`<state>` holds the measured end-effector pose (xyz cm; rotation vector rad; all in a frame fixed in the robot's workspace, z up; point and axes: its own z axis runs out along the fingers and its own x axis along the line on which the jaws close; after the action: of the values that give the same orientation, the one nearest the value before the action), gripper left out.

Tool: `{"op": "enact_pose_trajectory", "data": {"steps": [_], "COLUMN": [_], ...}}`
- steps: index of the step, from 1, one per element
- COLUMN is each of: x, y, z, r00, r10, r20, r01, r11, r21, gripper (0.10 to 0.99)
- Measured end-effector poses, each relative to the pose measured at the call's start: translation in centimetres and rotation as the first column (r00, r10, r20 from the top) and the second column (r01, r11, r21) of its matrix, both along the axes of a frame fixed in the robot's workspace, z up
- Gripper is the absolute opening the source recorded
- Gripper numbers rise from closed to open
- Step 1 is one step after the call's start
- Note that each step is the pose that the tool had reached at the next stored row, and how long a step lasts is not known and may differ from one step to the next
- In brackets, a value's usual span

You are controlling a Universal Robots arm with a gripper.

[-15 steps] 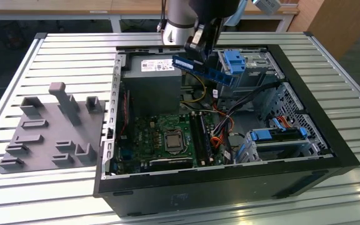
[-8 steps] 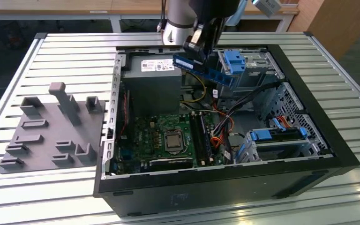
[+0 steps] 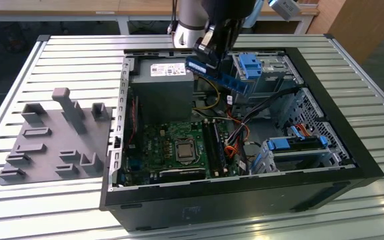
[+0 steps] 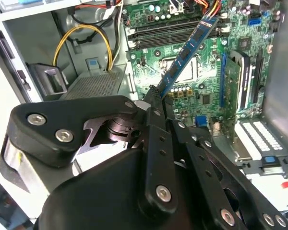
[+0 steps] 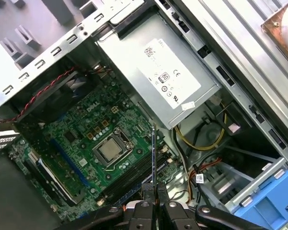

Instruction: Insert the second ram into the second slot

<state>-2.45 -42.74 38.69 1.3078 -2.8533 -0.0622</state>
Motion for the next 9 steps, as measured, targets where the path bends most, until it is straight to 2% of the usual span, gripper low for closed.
{"op": "enact_pose_trajectory", "data": {"steps": [4,9], "x": [0.0,0.0], "y": [0.0,0.0], "z": [-0.02,-0.05], "r00": [0.9987,0.9933], "r10": [-0.05,-0.116], "r20": [0.0,0.0002], "r01": [0.05,0.116], "r11": [0.9987,0.9933], "r21": [-0.001,-0.003], "gripper": [0.137,0.137]}}
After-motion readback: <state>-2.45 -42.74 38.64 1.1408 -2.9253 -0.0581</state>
